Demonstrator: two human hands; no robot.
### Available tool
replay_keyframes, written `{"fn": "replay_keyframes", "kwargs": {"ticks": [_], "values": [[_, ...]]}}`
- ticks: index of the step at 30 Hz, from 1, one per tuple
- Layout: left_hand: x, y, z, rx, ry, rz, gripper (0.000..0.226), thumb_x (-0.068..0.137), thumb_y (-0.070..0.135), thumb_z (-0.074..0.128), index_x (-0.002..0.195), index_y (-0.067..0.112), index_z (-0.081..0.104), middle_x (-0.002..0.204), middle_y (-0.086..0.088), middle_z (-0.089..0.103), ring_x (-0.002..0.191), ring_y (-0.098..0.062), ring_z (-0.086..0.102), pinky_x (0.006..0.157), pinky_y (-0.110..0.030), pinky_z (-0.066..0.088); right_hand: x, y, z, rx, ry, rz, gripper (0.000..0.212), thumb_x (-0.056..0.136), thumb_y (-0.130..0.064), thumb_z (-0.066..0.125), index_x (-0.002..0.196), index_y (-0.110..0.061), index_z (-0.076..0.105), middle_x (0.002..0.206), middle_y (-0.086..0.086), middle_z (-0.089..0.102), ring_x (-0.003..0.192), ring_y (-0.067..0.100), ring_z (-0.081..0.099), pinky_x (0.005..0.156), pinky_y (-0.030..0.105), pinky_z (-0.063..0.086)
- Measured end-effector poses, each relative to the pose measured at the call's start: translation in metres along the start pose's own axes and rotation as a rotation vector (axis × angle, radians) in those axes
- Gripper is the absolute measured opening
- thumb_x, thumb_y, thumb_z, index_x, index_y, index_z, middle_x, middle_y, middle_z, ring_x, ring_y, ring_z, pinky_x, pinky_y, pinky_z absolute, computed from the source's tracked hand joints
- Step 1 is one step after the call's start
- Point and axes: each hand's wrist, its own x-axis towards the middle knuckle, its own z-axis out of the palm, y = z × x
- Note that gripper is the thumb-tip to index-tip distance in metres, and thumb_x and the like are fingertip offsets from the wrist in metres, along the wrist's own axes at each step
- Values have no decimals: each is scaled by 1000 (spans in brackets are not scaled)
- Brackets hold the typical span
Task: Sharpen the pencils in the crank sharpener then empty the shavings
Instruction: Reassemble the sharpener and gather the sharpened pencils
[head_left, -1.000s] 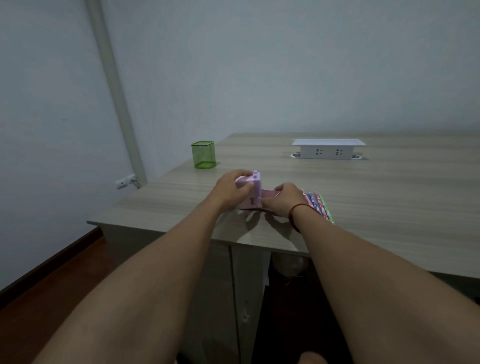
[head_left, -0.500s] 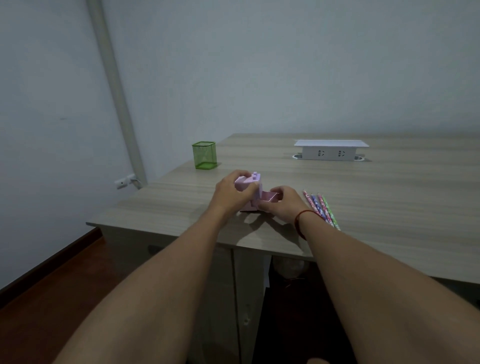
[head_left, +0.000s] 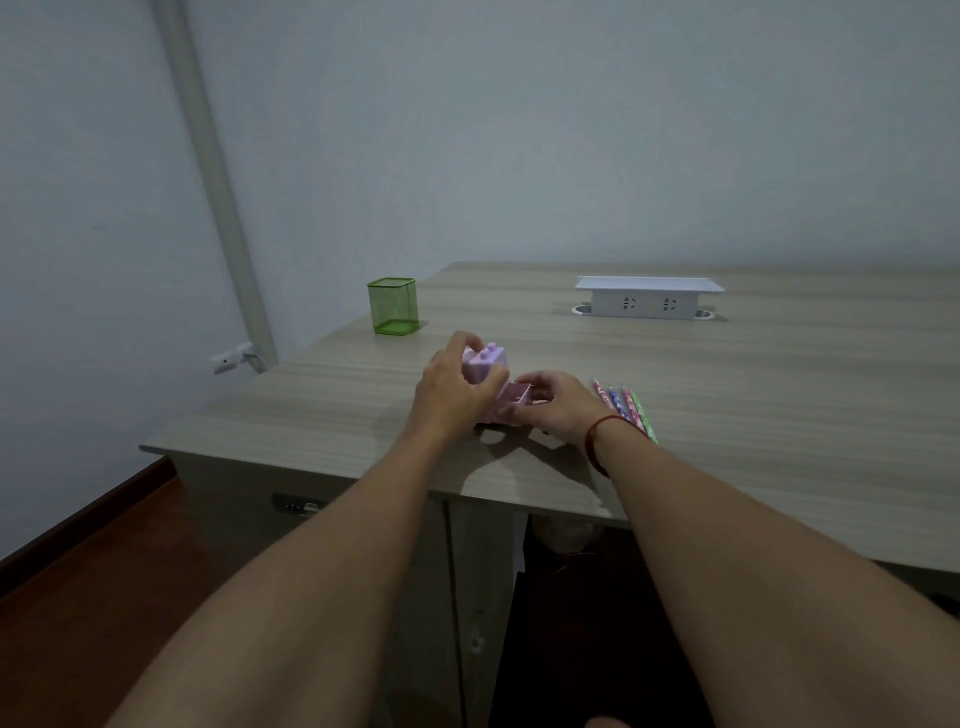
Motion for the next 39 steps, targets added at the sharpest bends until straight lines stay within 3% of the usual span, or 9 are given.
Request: {"fn": "replay_keyframes", "kwargs": {"ticks": [6,11,15,18,24,29,33,36,39], "values": [[-5,2,-5,-34,-25,18,25,82,47,56,101,33,47,115,-11,55,95,-28,63,61,-42,62,1,-5,22,133,44,9,76,82,-16,74,146,-9,33,136,10,57,122,24,55,96,34,44],[3,-7,-17,-18,0,-8,25,96,46,40,108,26,49,116,-12,58,96,-25,61,68,-43,61,14,-8,37,-37,56,-85,52,80,-23,76,127,-11,56,121,6,65,108,18,60,87,26,49],[-1,-19,-19,-58,46,-40,33,99,39,36,124,19,45,124,-11,55,101,-22,60,71,-33,59,13,-8,46,-99,110,-112,56,76,-35,78,125,-19,58,117,0,66,106,18,60,97,41,50],[3,-38,-33,-115,210,-125,40,98,40,37,126,15,46,125,-11,54,107,-24,57,85,-42,56,23,-18,68,-138,141,-143,61,74,-37,80,129,-20,56,121,-1,63,107,19,59,96,43,50],[26,-86,-79,-88,325,-188,35,101,32,36,117,11,58,109,-7,59,93,-16,54,60,-16,43,70,-44,131,-185,134,-187,57,76,-41,77,124,-20,55,121,2,64,105,20,61,93,41,52],[52,-127,-111,-89,438,-265,37,100,30,38,117,9,63,117,-15,65,94,-19,57,80,-31,53,106,-67,178,-208,119,-218,57,76,-42,76,123,-18,55,118,4,65,104,21,61,92,41,53],[63,-134,-117,-106,459,-305,38,101,30,36,117,8,62,116,-13,64,92,-16,55,66,-19,45,122,-74,190,-226,96,-220,58,76,-43,75,124,-17,55,120,6,65,106,23,62,93,42,52],[57,-131,-115,-104,435,-324,41,101,35,33,122,11,59,121,-12,61,99,-19,56,79,-28,50,117,-71,187,-223,71,-198,64,77,-39,77,129,-14,50,127,7,60,113,25,58,98,41,49],[44,-121,-117,-87,419,-351,47,100,40,31,141,18,41,142,-11,47,125,-27,48,104,-39,44,106,-69,174,-183,60,-160,76,79,-35,76,141,-8,39,141,11,48,127,28,49,104,41,44]]}}
